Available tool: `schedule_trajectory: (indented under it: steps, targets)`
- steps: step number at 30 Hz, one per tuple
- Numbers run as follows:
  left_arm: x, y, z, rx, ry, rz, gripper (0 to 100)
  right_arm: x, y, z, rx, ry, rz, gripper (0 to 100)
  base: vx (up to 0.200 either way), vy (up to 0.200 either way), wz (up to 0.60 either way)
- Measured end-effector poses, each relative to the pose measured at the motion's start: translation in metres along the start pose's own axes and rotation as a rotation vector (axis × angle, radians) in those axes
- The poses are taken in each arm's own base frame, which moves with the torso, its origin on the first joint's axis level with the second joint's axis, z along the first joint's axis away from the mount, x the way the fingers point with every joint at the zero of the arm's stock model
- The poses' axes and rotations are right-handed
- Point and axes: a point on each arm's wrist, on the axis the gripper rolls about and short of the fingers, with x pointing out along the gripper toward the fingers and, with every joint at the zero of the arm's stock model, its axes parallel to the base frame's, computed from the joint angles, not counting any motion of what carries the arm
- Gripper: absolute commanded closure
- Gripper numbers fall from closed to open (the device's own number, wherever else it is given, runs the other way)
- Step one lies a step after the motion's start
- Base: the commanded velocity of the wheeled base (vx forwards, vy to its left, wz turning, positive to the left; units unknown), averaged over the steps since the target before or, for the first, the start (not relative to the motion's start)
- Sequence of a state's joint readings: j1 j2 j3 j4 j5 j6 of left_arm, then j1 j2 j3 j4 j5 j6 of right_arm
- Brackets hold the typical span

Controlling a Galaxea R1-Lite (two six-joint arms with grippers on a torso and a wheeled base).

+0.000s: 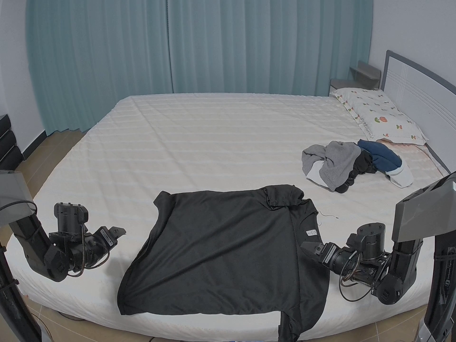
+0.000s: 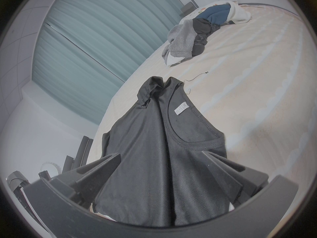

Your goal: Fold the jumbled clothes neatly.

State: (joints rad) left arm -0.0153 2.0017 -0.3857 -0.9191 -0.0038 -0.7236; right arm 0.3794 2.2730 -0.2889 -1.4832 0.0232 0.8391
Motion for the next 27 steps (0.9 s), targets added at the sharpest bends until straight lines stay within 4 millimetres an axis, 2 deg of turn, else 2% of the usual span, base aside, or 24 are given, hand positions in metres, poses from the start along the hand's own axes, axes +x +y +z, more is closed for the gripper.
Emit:
schedule_trajectory:
  steps: [8, 15, 27]
  targets:
    - [0.016, -0.016, 0.011, -0.058, -0.026, -0.05, 0, 0.0, 0.0, -0.001, 0.006, 0.005, 0.0, 0, 0.0, 0.0, 0.0]
    - [0.04, -0.045, 0.031, -0.046, -0.083, -0.131, 0, 0.001, 0.0, -0.001, 0.043, 0.007, 0.005, 0, 0.0, 0.0, 0.0]
    - [0.114, -0.096, 0.048, -0.018, -0.109, -0.223, 0, 0.003, 0.0, 0.0, 0.065, 0.005, 0.005, 0, 0.0, 0.0, 0.0]
